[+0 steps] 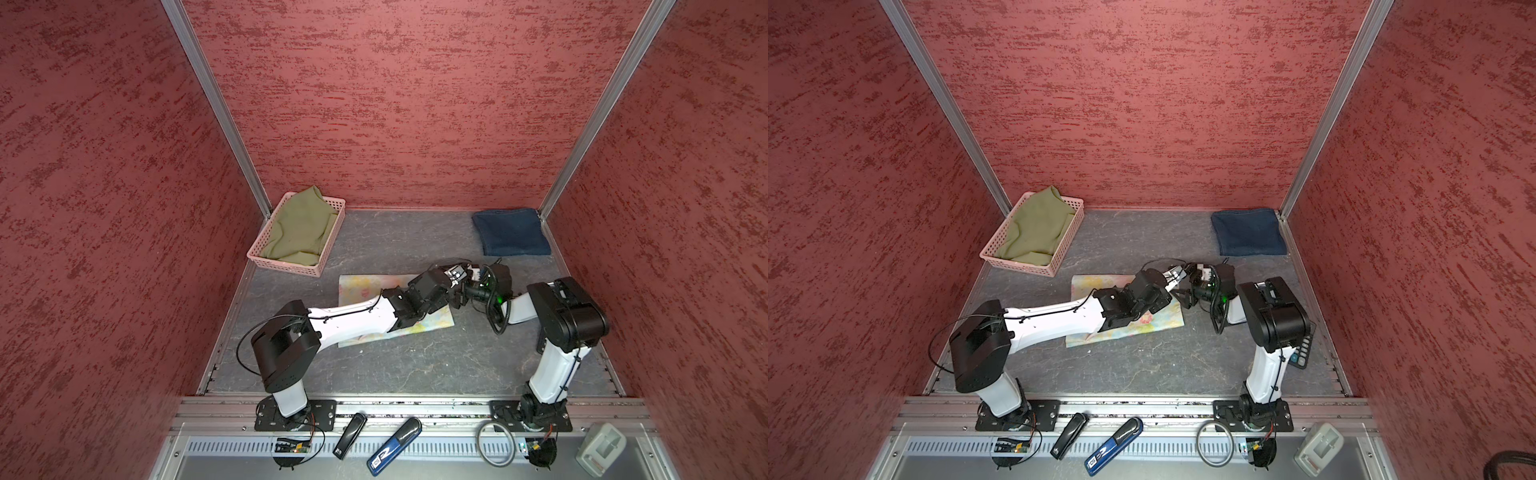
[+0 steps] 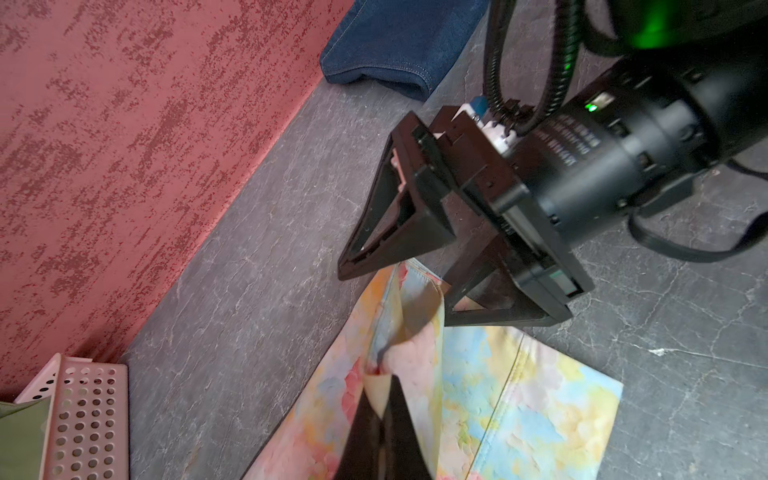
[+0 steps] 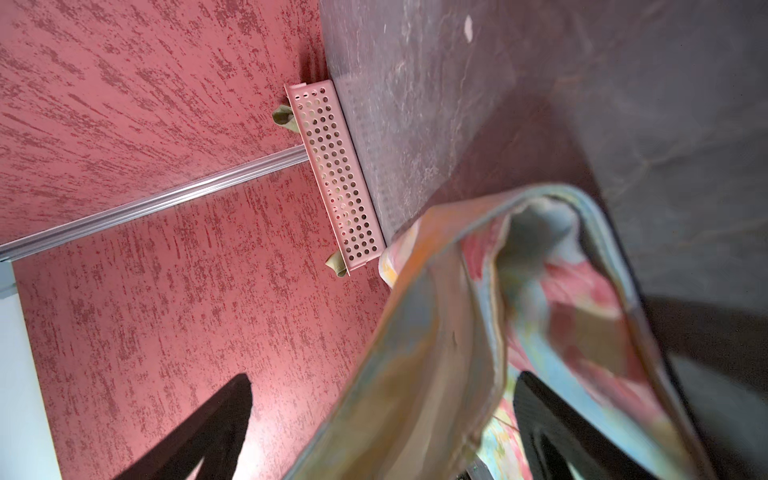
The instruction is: Fold and stack the skirts
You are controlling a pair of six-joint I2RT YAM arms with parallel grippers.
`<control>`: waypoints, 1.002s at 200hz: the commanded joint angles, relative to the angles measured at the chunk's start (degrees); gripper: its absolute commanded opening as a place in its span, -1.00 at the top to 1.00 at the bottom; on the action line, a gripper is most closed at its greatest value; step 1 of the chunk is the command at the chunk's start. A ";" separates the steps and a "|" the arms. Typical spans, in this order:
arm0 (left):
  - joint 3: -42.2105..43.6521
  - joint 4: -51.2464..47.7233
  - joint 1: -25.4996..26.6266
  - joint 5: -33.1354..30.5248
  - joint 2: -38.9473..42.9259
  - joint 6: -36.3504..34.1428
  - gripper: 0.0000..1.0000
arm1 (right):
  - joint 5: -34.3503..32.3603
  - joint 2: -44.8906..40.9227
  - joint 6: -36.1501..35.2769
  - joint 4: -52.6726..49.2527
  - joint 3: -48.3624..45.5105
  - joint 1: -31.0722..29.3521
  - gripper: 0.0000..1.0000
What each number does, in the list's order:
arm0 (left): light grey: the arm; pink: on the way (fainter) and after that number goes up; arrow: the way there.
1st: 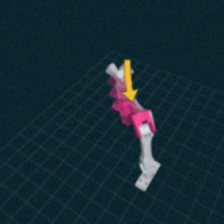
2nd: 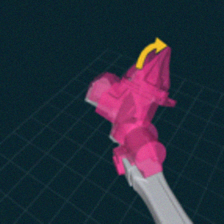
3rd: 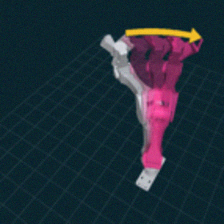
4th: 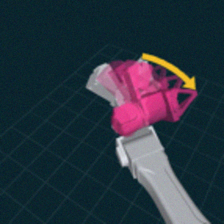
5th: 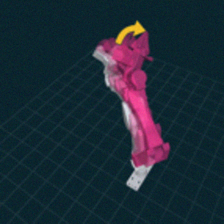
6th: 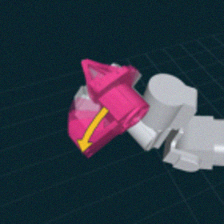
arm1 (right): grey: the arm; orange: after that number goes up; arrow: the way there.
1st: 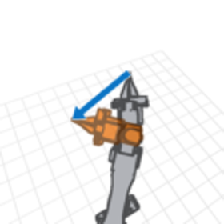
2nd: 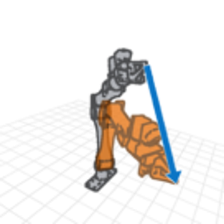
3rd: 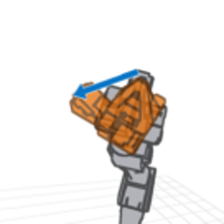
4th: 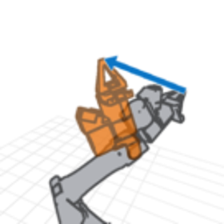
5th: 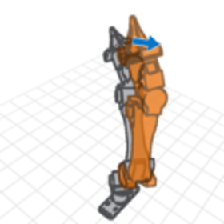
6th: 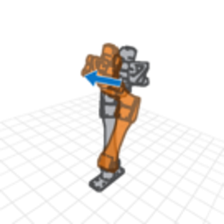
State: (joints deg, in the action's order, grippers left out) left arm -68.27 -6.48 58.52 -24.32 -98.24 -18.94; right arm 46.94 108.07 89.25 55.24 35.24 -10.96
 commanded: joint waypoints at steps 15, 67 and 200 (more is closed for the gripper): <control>-0.90 0.97 0.80 0.98 1.83 0.03 1.00 | -2.66 2.07 1.56 0.05 7.60 -0.43 -0.98; -0.46 0.67 2.75 1.29 1.03 1.43 1.00 | -3.31 8.08 -0.92 -2.55 15.30 -0.38 -0.98; -2.48 -0.12 0.26 2.69 -5.70 3.07 1.00 | -4.44 11.65 -7.75 -10.69 22.79 -0.07 -0.98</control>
State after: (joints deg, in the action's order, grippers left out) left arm -68.79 -6.72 60.51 -21.91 -104.97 -16.25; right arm 44.14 119.70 83.48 47.44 56.12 -11.16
